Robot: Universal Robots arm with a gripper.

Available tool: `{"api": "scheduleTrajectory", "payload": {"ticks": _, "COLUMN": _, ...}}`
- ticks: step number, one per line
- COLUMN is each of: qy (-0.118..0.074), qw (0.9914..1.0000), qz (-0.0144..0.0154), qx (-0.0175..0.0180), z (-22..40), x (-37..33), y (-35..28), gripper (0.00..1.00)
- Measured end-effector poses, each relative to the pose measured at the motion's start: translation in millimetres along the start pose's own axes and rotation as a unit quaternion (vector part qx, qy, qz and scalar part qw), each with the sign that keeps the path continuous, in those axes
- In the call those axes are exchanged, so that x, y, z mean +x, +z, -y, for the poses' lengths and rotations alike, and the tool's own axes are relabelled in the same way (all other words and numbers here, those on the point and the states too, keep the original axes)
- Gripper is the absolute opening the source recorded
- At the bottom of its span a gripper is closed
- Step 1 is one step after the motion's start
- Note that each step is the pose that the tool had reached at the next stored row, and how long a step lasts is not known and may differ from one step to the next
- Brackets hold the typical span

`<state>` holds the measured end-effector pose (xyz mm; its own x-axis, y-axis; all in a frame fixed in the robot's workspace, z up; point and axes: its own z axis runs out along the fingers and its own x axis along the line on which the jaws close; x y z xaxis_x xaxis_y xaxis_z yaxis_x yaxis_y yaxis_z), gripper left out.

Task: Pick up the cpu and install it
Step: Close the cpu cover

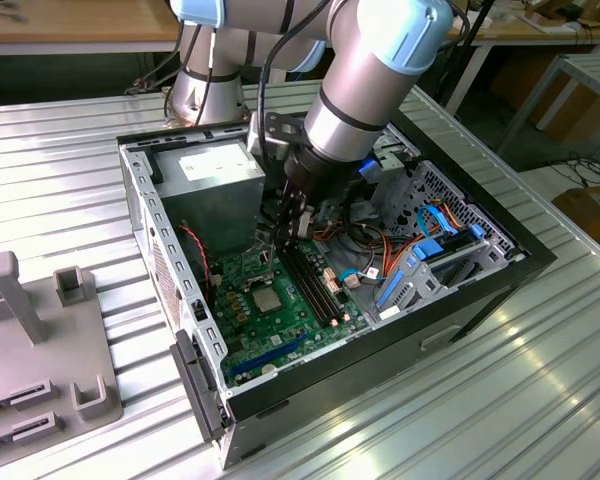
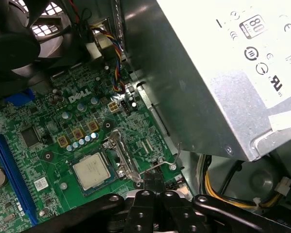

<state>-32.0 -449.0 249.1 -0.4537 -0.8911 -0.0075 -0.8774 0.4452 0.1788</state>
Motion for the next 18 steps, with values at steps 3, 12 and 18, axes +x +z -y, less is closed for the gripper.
{"api": "scheduleTrajectory", "payload": {"ticks": 3, "qy": -0.001, "qw": 1.0, "qz": -0.0001, "qx": 0.0, "z": 0.2, "x": 0.4, "y": 0.0, "gripper": 0.11}}
{"api": "scheduleTrajectory", "payload": {"ticks": 12, "qy": -0.005, "qw": 0.99998, "qz": -0.001, "qx": 0.0, "z": 0.6, "x": 1.9, "y": -0.1, "gripper": 0.11}}
{"api": "scheduleTrajectory", "payload": {"ticks": 18, "qy": -0.013, "qw": 0.99992, "qz": -0.0023, "qx": -0.0001, "z": 1.6, "x": 5.5, "y": -0.3, "gripper": 0.11}}
